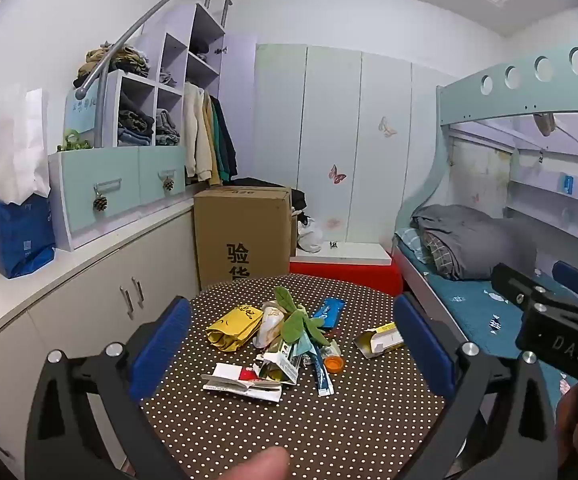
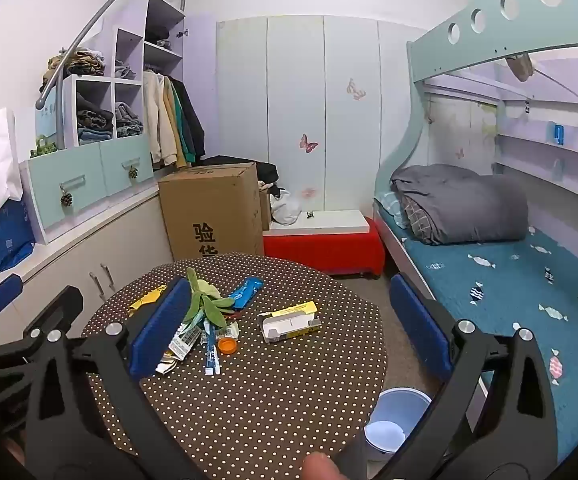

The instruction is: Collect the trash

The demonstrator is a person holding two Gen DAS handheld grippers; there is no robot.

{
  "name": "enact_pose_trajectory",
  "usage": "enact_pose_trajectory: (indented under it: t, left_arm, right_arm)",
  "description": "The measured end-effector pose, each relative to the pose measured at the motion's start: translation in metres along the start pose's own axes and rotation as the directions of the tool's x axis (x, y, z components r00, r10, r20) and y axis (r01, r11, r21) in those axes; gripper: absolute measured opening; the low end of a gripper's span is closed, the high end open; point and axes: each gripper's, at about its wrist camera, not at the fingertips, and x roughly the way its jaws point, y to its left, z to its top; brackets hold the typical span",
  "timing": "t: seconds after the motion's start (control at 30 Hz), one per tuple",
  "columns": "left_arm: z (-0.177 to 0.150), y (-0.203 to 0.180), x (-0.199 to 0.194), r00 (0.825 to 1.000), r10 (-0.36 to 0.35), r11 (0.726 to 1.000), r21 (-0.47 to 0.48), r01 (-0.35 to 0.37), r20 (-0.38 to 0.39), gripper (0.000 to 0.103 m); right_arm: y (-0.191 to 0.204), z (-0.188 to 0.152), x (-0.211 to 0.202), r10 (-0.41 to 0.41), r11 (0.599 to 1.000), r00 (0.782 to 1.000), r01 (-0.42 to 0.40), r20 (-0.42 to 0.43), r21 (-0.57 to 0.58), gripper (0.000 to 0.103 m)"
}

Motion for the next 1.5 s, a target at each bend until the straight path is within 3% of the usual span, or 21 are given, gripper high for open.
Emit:
enact_pose_trajectory:
  t: [0.3, 0.9, 1.5]
  left_arm:
    - [0.001, 0.006, 0.007, 1.0, -0.013, 0.999, -0.037, 0.013, -0.012, 0.099]
    - [0.004, 0.009, -0.004, 1.0, -0.002, 1.0, -0.024, 0.003, 0.007, 0.099]
    - [0.023, 0.003, 0.013, 1.0, 0.004, 1.0, -0.001, -0.004, -0.028, 0.099]
  right_arm:
    - [-0.007, 0.003, -0.002, 0.006, 1.0, 1.0, -0.006, 0.015, 0.025, 0.097]
    - [-0.007, 0.004, -0.005, 0.012, 1.0, 0.999, -0.014, 0.052, 0.028, 0.097]
    - [-0.009, 0.026, 0.013, -0.025, 0.999, 1.0, 0.025, -0.003, 0.027, 0.097]
